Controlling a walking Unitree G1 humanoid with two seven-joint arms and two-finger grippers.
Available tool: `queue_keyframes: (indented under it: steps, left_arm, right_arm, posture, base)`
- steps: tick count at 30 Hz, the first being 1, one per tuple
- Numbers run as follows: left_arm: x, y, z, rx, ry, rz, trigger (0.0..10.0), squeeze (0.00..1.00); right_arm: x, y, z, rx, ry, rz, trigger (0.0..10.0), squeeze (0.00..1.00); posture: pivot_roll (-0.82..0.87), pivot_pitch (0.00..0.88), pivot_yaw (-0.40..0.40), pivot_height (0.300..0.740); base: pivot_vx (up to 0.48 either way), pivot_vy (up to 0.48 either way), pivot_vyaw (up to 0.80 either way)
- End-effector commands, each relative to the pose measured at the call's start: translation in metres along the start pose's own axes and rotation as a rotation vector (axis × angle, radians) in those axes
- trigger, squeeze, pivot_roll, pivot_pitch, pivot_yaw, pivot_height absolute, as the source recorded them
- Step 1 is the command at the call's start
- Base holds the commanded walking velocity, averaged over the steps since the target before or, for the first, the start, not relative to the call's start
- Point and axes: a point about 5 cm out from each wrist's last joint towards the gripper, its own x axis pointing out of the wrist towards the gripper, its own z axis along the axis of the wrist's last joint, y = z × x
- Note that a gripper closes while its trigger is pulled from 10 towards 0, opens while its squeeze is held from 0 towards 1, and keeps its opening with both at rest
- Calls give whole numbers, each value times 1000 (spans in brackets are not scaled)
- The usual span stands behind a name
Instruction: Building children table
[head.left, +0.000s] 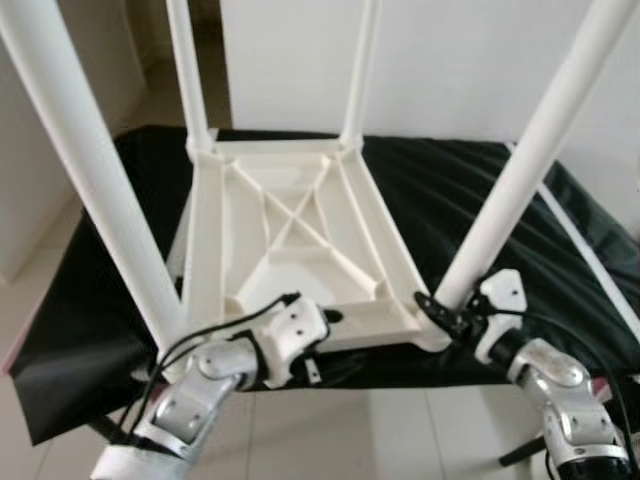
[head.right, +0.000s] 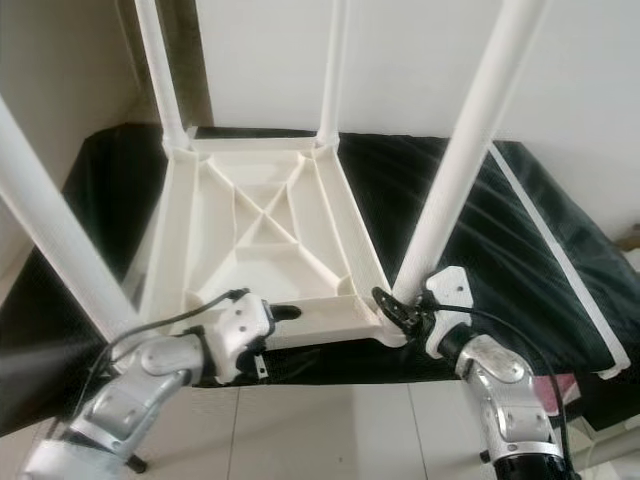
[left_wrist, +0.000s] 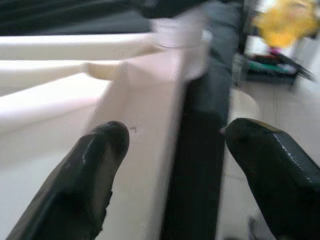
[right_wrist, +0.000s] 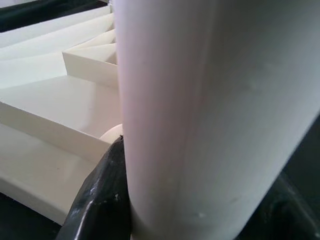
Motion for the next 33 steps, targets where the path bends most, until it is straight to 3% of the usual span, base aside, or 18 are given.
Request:
queue_keyframes:
  steps: [1, 4, 7, 10, 14, 17, 20, 21, 27, 33]
  left_arm:
    - [0, 1, 0, 15, 1, -45, 10000, 0]
    - [-8, 15, 0, 32, 6, -41, 10000, 0]
    - [-11, 20, 0, 36, 8, -39, 10000, 0]
    - [-21, 37, 0, 57, 21, -18, 10000, 0]
    - [-24, 41, -1, 77, 40, -27, 10000, 0]
    - [-25, 40, 0, 64, 37, -45, 10000, 0]
    - [-25, 39, 0, 57, 32, -48, 10000, 0]
    - [-25, 35, 1, 43, 16, -47, 10000, 0]
    - [-22, 30, 4, 9, -37, -13, 10000, 0]
    - [-16, 20, 9, -34, -96, 11, 10000, 0]
  right_arm:
    - [4, 9, -5, 22, 19, 23, 10000, 0]
    - [8, 16, -4, 57, -7, -26, 10000, 0]
    - [8, 20, -4, 71, -21, -57, 10000, 0]
    - [13, 31, -9, 89, -20, -284, 10000, 0]
    - [17, 35, -13, 121, -9, -404, 10000, 0]
    - [23, 39, -13, 173, -11, -570, 10000, 0]
    - [24, 40, -12, 185, -17, -620, 10000, 0]
    - [28, 46, -10, 239, -22, -669, 10000, 0]
    - [36, 60, -7, 246, -18, -657, 10000, 0]
    - [39, 62, -5, 247, -26, -666, 10000, 0]
  posture:
    - [-28, 18, -61, 740]
    - [-25, 23, -64, 740]
    - [-21, 27, -66, 740]
    - [-23, 34, -59, 740]
    - [-35, 40, -40, 740]
    - [-37, 46, -29, 740]
    - [-36, 46, -27, 740]
    - [-34, 49, -22, 740]
    - [-23, 47, -15, 740]
    - [-12, 44, -20, 740]
  base:
    - [0, 0, 0]
    - [0, 0, 0]
    - [0, 0, 0]
    - [0, 0, 0]
    - [0, 0, 0]
    - [0, 0, 0]
    - [0, 0, 0]
    - [0, 0, 0]
    - [0, 0, 0]
    - [0, 0, 0]
